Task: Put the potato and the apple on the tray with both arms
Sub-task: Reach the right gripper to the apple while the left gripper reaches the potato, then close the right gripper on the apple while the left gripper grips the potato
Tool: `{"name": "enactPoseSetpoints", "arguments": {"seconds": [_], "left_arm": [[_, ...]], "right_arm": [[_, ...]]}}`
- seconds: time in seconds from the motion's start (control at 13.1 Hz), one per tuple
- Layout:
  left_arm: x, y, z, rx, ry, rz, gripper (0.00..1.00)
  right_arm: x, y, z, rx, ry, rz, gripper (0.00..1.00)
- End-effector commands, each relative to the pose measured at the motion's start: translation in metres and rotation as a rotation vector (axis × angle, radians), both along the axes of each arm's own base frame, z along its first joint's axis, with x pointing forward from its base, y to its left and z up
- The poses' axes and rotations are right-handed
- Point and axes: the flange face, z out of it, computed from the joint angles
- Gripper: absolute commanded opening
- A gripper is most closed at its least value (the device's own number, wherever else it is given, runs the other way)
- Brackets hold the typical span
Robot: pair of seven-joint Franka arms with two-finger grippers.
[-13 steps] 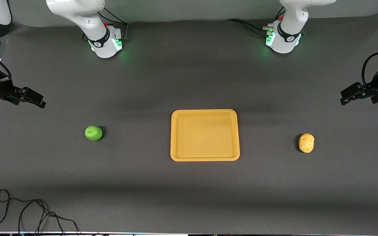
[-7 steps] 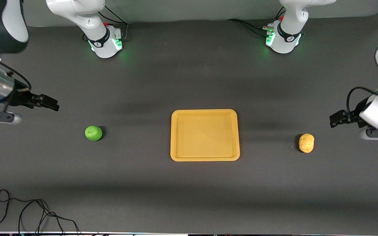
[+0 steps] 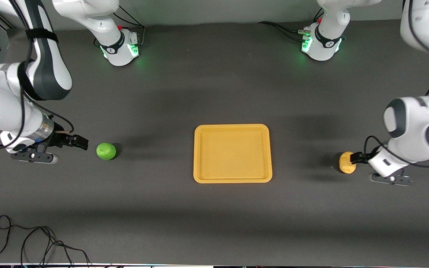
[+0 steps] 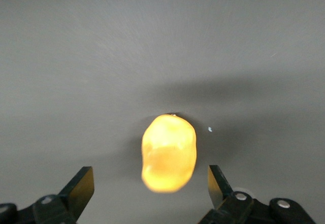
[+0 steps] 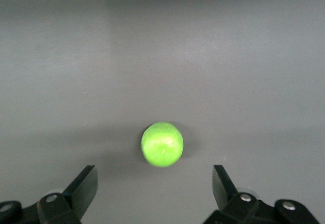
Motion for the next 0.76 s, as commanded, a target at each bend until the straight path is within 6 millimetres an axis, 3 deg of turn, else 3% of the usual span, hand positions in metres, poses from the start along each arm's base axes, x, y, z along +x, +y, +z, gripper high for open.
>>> {"name": "enactPoseSetpoints", "arguments": {"seconds": [0.0,0.15,0.3,0.46,0.69], "left_arm": [[-0.019,-0.002,-0.056,0.005,0.025,-0.028,1.00],[-0.022,-0.002,-0.070,0.004,0.024,-0.014,1.00],[-0.022,-0.002,-0.070,0.004,0.027,-0.016,1.00],[-0.022,-0.003,-0.069,0.002,0.024,-0.014,1.00],[-0.020,-0.003,-0.064,0.000,0.015,-0.011,1.00]], "right_arm": [[-0.023,-0.006,-0.067,-0.003,-0.046,0.020,1.00],[-0.030,-0.004,-0.117,0.003,-0.063,0.015,1.00],[-0.029,0.002,-0.160,0.006,-0.048,0.021,1.00],[-0.031,0.004,-0.188,0.006,-0.050,0.028,1.00],[-0.037,0.003,-0.203,0.005,-0.019,0.028,0.97]]}}
